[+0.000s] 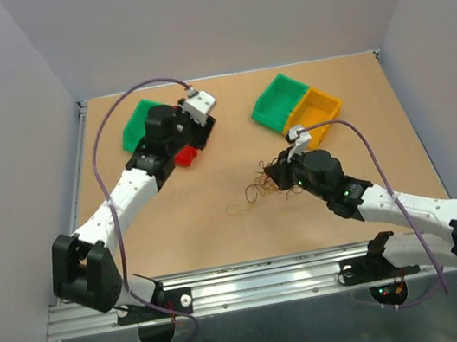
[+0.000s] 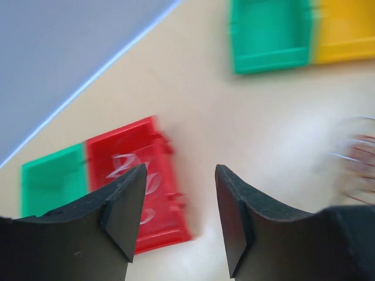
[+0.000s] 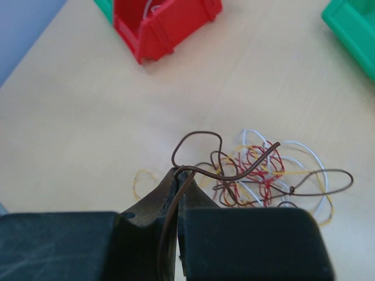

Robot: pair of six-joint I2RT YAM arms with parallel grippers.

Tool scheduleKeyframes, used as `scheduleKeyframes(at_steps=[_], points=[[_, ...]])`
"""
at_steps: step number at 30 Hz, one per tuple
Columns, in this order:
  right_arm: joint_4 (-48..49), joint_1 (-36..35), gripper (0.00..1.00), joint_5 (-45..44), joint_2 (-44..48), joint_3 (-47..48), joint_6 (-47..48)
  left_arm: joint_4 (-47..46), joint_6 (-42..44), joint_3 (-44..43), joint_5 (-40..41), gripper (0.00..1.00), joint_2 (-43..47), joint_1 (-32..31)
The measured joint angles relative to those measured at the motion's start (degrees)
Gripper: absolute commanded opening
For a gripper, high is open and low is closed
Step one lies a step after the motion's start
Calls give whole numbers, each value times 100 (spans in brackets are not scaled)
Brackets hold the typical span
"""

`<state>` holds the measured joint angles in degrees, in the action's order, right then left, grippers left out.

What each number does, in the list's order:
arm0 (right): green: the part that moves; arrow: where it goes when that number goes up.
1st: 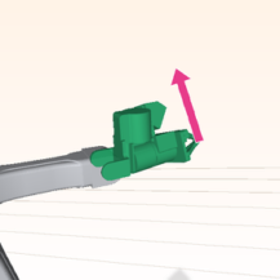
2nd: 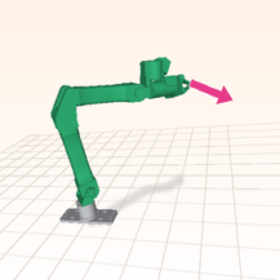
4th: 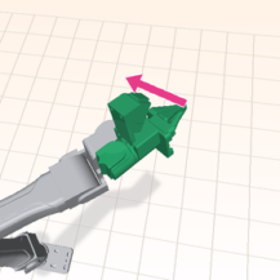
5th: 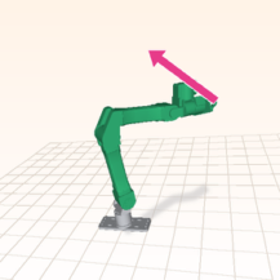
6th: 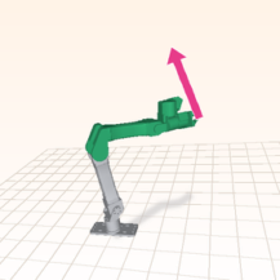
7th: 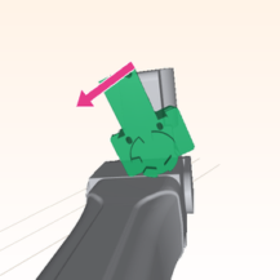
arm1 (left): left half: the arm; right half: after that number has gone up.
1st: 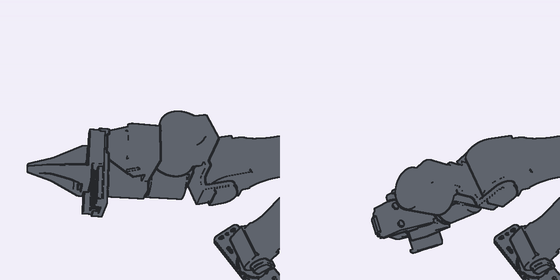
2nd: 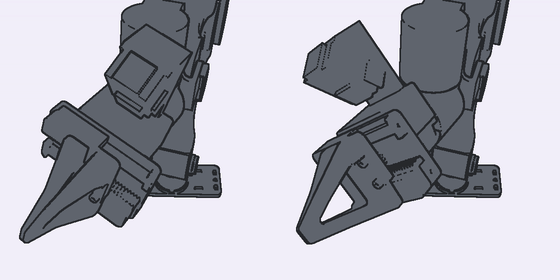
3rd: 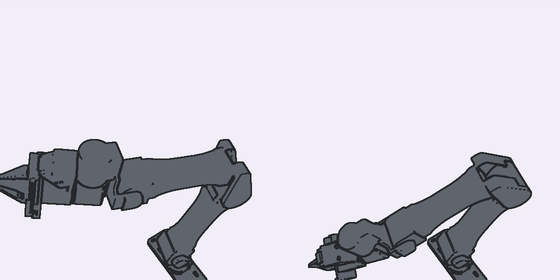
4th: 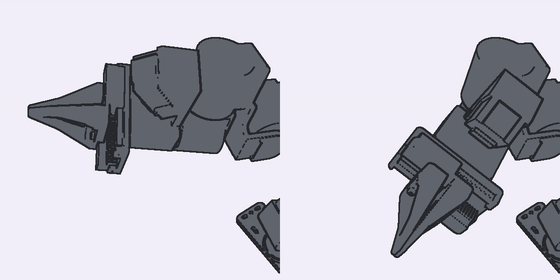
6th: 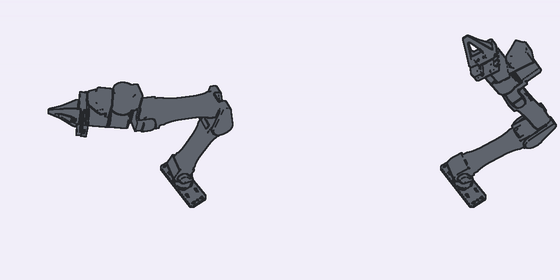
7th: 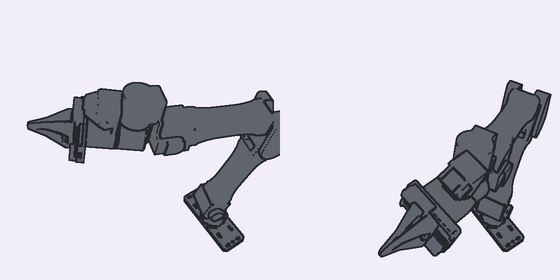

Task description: Untangle the cables

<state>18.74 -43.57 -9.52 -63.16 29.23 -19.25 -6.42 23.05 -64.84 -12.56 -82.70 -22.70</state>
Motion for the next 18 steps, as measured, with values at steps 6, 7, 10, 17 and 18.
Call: scheduleKeyframes(at_steps=[6, 7, 10, 17, 18], points=[[-175, 0, 1, 560, 59, 732, 0, -92, -459, 726, -772, 68, 905, -1296], [-188, 0, 1, 643, 96, 835, 0, -140, -595, 723, -850, 68, 942, -1274], [-236, 0, 1, 870, 223, 1110, -4, -249, -942, 719, -999, 68, 968, -1163], [-369, 0, 1, 1392, 358, 1740, -55, -1045, -1436, 1360, -1379, 68, 1532, -1172], [-374, 0, 0, 1434, 361, 1801, -66, -1130, -1443, 1480, -1429, 68, 1641, -1172]])
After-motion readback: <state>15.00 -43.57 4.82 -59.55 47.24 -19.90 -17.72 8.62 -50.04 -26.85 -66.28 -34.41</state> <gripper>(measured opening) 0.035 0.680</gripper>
